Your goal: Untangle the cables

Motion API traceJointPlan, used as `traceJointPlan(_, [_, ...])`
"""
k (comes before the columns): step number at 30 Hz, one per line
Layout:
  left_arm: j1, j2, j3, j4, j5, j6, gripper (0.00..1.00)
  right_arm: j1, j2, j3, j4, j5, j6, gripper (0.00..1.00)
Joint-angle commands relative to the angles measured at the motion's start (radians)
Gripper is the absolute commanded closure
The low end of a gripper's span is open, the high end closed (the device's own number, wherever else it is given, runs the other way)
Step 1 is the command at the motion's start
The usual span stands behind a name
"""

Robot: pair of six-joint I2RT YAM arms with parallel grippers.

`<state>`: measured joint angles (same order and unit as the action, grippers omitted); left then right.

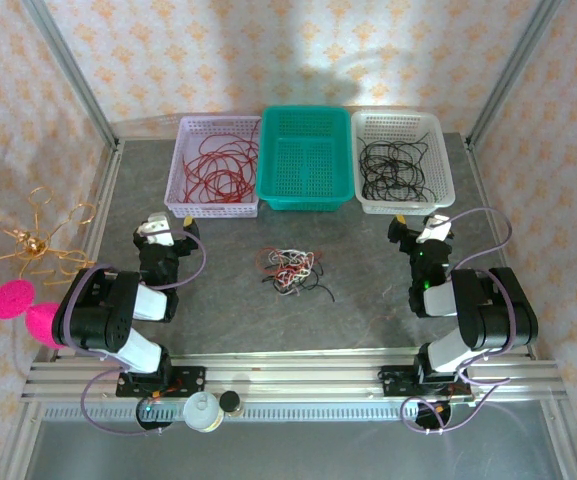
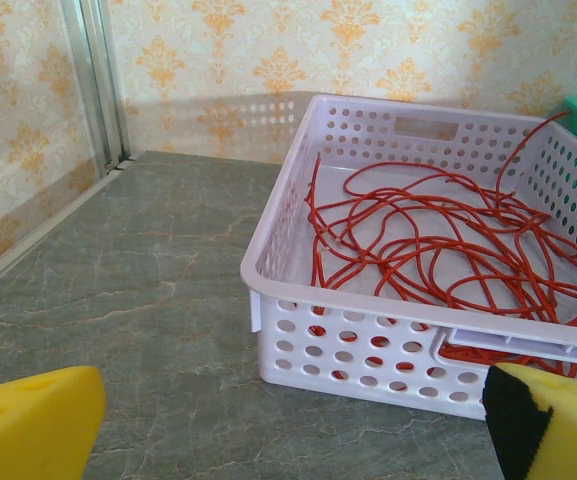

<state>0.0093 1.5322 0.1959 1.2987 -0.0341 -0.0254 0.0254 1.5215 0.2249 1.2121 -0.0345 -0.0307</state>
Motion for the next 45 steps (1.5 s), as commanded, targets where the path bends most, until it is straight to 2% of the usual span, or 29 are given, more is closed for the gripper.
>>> traceJointPlan(1, [0.013, 0.003, 0.016, 0.026, 0.015, -0.007, 0.01, -0.005, 0.000, 0.010, 0.017, -0.005, -0.009, 0.00])
traceJointPlan(4, [-0.005, -0.014, -0.060, 0.164, -0.003, 0.008, 0.01, 0.001, -0.007, -0.003, 0.033, -0.001, -0.017, 0.00])
traceJointPlan(7, [-0.057, -0.085, -0.098, 0.182, -0.122, 0.036, 0.01, 0.027, -0.077, -0.030, 0.028, 0.044, -0.029, 0.00])
traceJointPlan(9, [-0.090, -0.198, -0.074, 0.021, -0.202, 0.031, 0.01, 0.036, -0.179, 0.012, -0.152, 0.074, -0.002, 0.01])
traceJointPlan(11, [-0.095, -0.344, 0.009, -0.303, -0.229, -0.039, 0.01, 0.036, -0.274, 0.091, -0.402, 0.090, 0.068, 0.01])
traceJointPlan(14, [-0.094, -0.479, 0.135, -0.703, -0.227, -0.141, 0.01, 0.035, -0.378, 0.164, -0.657, 0.114, 0.217, 0.00])
traceJointPlan(16, [-0.095, -0.544, 0.171, -0.828, -0.137, -0.187, 0.01, 0.033, -0.419, 0.209, -0.810, 0.100, 0.325, 0.00])
traceJointPlan(17, [-0.096, -0.575, 0.185, -0.880, -0.071, -0.220, 0.01, 0.033, -0.431, 0.229, -0.871, 0.049, 0.349, 0.00])
traceJointPlan(19, [-0.103, -0.625, 0.201, -0.968, 0.048, -0.284, 0.09, 0.035, -0.438, 0.258, -0.939, -0.122, 0.366, 0.00])
traceJointPlan(20, [-0.118, -0.647, 0.200, -0.999, 0.109, -0.311, 0.13, 0.046, -0.437, 0.268, -0.961, -0.219, 0.371, 0.06])
traceJointPlan(22, [-0.164, -0.681, 0.191, -1.055, 0.149, -0.368, 0.19, 0.116, -0.441, 0.284, -1.006, -0.309, 0.375, 0.18])
traceJointPlan(24, [-0.246, -0.703, 0.171, -1.073, 0.189, -0.409, 0.24, 0.230, -0.454, 0.299, -1.057, -0.317, 0.366, 0.25])
traceJointPlan(28, [-0.441, -0.763, 0.138, -1.168, 0.122, -0.478, 0.24, 0.499, -0.454, 0.329, -1.100, -0.318, 0.352, 0.32])
traceJointPlan(30, [-0.502, -0.801, 0.107, -1.169, 0.129, -0.511, 0.24, 0.619, -0.432, 0.353, -1.094, -0.333, 0.331, 0.42])
traceJointPlan(33, [-0.555, -0.819, 0.093, -1.184, 0.190, -0.533, 0.23, 0.755, -0.381, 0.388, -1.060, -0.344, 0.329, 0.42])
traceJointPlan(38, [-0.597, -0.789, 0.098, -1.246, 0.180, -0.524, 0.27, 0.816, -0.257, 0.461, -1.010, -0.370, 0.339, 0.41])
traceJointPlan(41, [-0.598, -0.787, 0.090, -1.233, 0.219, -0.530, 0.28, 0.834, -0.172, 0.521, -1.019, -0.390, 0.304, 0.50])
traceJointPlan(45, [-0.601, -0.786, 0.082, -1.226, 0.235, -0.538, 0.28, 0.837, -0.099, 0.555, -0.992, -0.417, 0.272, 0.49])
